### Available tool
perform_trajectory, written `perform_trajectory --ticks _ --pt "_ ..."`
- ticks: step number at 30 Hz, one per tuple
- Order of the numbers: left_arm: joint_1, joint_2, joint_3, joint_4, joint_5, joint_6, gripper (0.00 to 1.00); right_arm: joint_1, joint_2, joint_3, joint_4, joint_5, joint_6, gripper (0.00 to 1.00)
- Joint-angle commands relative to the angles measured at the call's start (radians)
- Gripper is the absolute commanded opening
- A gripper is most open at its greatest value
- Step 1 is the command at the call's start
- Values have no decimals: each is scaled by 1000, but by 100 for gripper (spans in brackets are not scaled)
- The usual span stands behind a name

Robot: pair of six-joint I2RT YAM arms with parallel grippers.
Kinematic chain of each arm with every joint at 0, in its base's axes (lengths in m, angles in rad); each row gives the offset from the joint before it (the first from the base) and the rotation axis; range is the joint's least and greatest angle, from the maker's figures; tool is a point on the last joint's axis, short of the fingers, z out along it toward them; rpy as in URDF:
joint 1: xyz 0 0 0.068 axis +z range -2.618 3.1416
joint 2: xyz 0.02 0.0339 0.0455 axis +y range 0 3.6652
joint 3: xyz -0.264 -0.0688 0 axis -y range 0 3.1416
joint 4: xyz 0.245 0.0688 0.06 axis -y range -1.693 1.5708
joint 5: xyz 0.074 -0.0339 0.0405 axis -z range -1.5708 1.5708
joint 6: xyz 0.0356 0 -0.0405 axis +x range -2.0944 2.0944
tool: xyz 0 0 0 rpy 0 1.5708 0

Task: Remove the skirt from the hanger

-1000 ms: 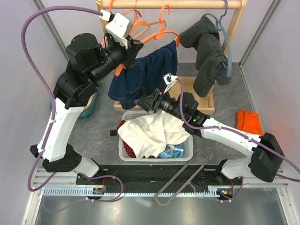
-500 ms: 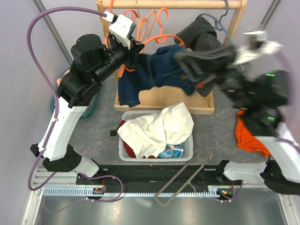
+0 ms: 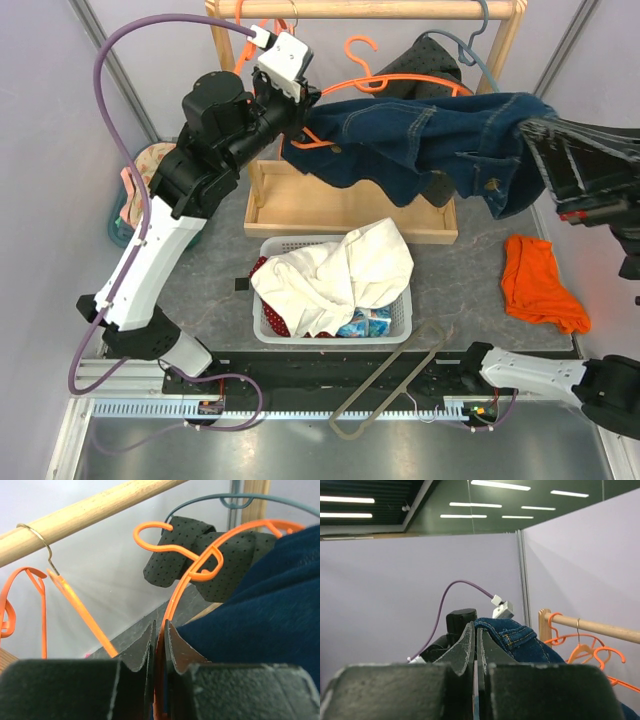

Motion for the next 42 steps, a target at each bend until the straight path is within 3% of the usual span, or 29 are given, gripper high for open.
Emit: perform_trajectory --ticks 1,17,33,42 --pt "12 13 -9 95 -132 70 2 4 35 82 -21 5 -37 0" --pt "12 23 -80 109 -166 116 2 12 -126 168 73 -23 -3 0" --pt "6 -29 -95 123 -176 150 2 10 87 162 -13 -18 15 0" --pt "-5 -78 -320 86 -147 99 2 10 277 234 -6 -13 3 0"
